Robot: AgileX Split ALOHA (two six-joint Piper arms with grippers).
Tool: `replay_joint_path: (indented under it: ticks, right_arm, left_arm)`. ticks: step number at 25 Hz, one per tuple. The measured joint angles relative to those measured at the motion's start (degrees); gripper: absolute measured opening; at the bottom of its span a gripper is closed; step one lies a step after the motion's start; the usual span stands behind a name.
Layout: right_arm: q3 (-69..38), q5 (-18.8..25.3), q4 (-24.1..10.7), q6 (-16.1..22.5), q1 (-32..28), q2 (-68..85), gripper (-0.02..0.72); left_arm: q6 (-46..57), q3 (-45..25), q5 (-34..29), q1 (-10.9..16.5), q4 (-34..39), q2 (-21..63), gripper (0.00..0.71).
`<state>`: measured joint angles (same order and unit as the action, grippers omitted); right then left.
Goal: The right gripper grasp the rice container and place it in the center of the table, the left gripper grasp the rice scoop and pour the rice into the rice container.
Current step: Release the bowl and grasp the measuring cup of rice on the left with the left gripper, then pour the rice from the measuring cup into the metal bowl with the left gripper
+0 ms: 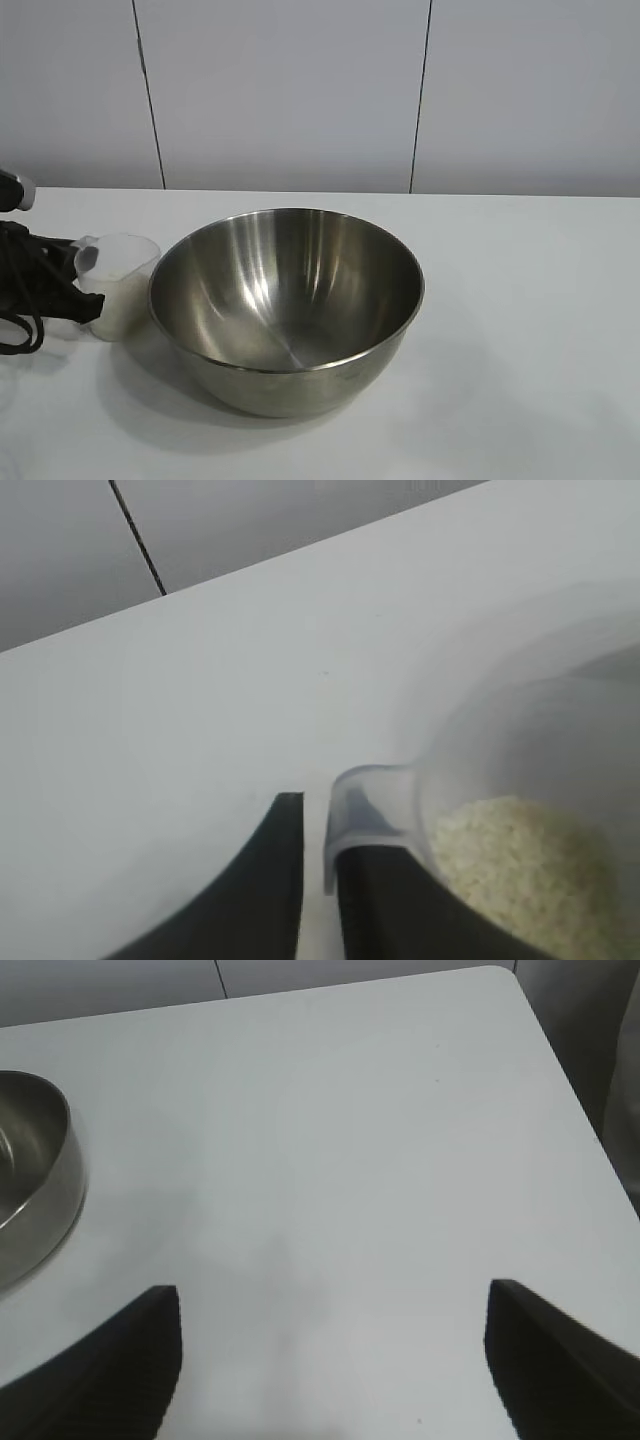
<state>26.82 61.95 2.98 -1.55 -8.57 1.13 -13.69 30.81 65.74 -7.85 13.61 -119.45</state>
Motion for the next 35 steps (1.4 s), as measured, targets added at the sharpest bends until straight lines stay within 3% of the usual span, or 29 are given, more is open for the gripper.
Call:
replay_joint_path:
  ticks: [8, 13, 18, 22, 29, 35]
  right_arm:
    - [0.0, 0.0, 0.0, 0.0, 0.0, 0.0, 0.568]
    - [0.0, 0.0, 0.0, 0.0, 0.0, 0.0, 0.568]
    - [0.0, 0.0, 0.0, 0.0, 0.0, 0.0, 0.568]
    - [0.0, 0.0, 0.0, 0.0, 0.0, 0.0, 0.568]
    - [0.0, 0.0, 0.0, 0.0, 0.0, 0.0, 0.568]
    - [0.0, 0.0, 0.0, 0.0, 0.0, 0.0, 0.568]
  left_arm:
    - [-0.1, 1.4, -1.3, 0.0, 2.4, 10.1, 0.009]
    - [-0.6, 6.4, -11.9, -1.6, 6.6, 18.1, 0.009]
    - [-8.7, 13.3, -25.7, -8.1, 10.5, 22.8, 0.009]
    - [-23.7, 16.5, -33.0, -14.4, 11.5, 23.5, 0.009]
    - [-50.0, 16.7, -34.7, -21.7, 11.7, 23.5, 0.009]
    - [-58.8, 16.7, -33.4, -25.1, 16.0, 23.5, 0.009]
